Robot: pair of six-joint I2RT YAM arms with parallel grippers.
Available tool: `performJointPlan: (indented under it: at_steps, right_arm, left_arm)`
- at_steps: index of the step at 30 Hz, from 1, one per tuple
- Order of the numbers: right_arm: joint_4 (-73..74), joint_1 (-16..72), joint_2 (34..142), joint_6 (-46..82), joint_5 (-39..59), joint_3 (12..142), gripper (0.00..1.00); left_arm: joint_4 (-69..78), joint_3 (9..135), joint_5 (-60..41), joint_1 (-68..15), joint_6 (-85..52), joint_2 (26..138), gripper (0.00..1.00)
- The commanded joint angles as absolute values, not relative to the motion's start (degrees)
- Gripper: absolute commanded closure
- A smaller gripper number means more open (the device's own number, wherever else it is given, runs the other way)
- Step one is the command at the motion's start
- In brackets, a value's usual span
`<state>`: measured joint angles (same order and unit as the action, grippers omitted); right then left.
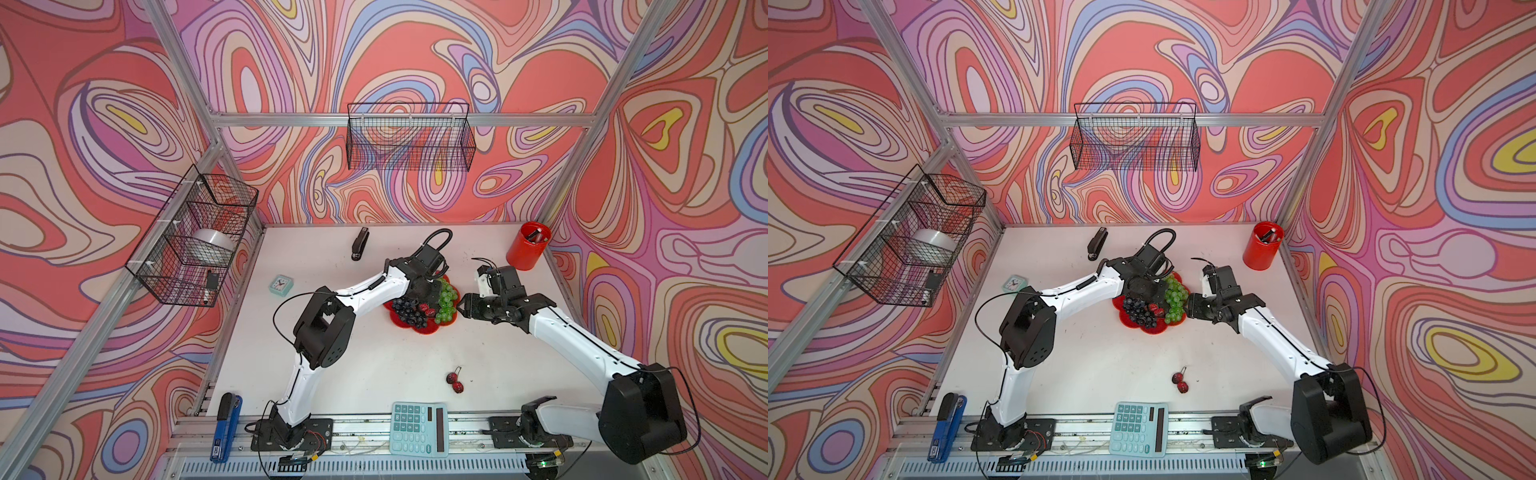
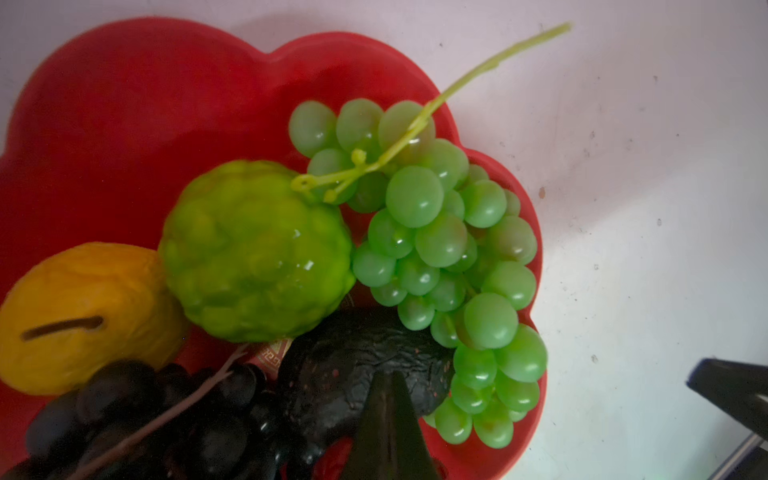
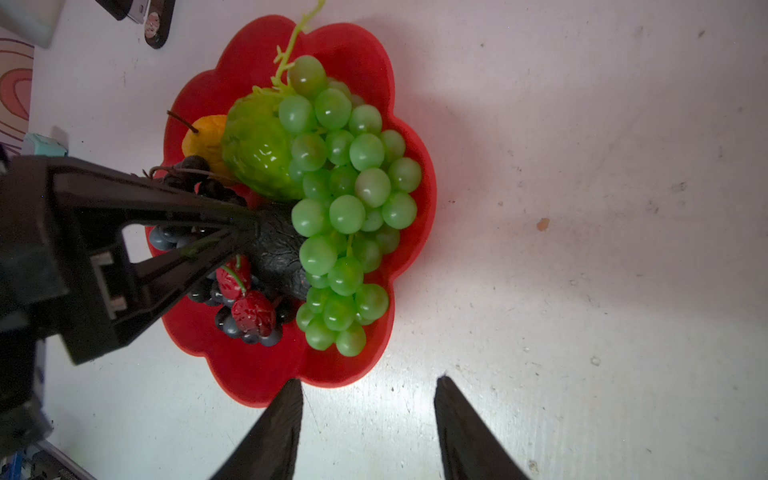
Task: Place and organize the fake fruits in the fruit bowl
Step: 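Lower the cherries into the bowl beside the avocado with the left gripper, then open the left gripper over the bowl while the right gripper reaches the cherries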
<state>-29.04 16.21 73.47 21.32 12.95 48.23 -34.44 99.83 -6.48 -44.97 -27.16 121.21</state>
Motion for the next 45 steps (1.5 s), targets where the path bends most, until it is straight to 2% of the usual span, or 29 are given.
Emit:
performJointPlan:
  at_steps: [1, 6, 9, 20, 25, 36, 40, 45]
  right_arm:
    - [-28.06, 16.43, 72.69, 21.38, 13.01, 47.34, 0.46]
    - [-27.95, 16.44, 73.10, 21.34, 13.02, 47.52, 0.46]
    - [-28.03, 16.44, 73.21, 21.28, 13.03, 47.64, 0.44]
    - [-32.43, 16.89, 71.77, 19.41, 12.74, 48.40, 0.42]
    - [-34.56, 19.12, 70.54, 19.65, 13.61, 46.42, 0.40]
    - [-36.71, 25.84, 65.31, 30.29, 17.99, 37.77, 0.37]
    - [-37.15, 26.27, 64.61, 30.97, 20.52, 35.64, 0.31]
    - [-35.00, 27.52, 68.42, 31.56, 22.62, 34.45, 0.37]
  left_arm:
    - [-34.30, 98.47, -5.32, -45.08, -29.20, 121.73, 1.00]
    - [-33.81, 98.47, -5.30, -45.09, -29.74, 121.77, 0.96]
    - [-33.90, 98.97, -5.17, -45.08, -29.71, 121.82, 0.84]
    - [-39.11, 104.40, -3.09, -44.87, -28.84, 120.24, 0.59]
    - [-39.48, 103.21, -1.82, -44.41, -28.83, 115.86, 0.44]
    - [-40.61, 92.42, 2.20, -43.73, -28.80, 103.77, 0.43]
    - [-38.49, 87.28, 2.64, -43.48, -30.11, 100.37, 0.41]
    - [-39.34, 85.76, 1.90, -43.15, -31.38, 99.89, 0.40]
